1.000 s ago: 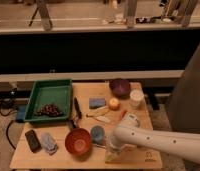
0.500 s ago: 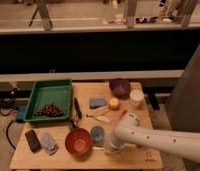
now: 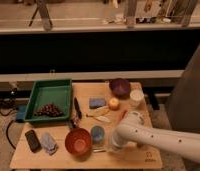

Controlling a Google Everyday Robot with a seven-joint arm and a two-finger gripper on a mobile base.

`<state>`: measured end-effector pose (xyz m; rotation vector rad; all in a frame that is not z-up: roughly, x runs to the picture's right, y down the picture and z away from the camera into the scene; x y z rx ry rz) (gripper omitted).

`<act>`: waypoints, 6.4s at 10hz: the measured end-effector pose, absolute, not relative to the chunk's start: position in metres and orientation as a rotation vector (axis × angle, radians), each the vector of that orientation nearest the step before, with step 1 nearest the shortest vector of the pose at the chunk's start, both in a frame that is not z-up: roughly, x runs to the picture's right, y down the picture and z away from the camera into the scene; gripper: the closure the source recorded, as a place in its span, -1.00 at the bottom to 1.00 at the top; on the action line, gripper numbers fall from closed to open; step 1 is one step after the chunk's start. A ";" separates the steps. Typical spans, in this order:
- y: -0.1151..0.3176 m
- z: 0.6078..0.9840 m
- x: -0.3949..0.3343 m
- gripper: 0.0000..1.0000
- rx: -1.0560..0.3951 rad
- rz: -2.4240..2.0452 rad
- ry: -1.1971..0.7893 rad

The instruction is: Place fork in red bowl

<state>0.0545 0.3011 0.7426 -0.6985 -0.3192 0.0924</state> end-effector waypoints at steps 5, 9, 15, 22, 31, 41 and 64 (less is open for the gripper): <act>0.280 0.725 0.067 0.99 -0.668 0.062 -0.322; 0.254 0.705 0.064 0.99 -0.688 0.012 -0.331; 0.237 0.690 0.039 0.99 -0.719 -0.066 -0.327; 0.234 0.684 0.002 0.99 -0.736 -0.153 -0.316; 0.225 0.687 -0.028 0.99 -0.741 -0.207 -0.299; 0.216 0.687 -0.047 0.99 -0.729 -0.240 -0.282; 0.207 0.703 -0.077 0.70 -0.685 -0.296 -0.271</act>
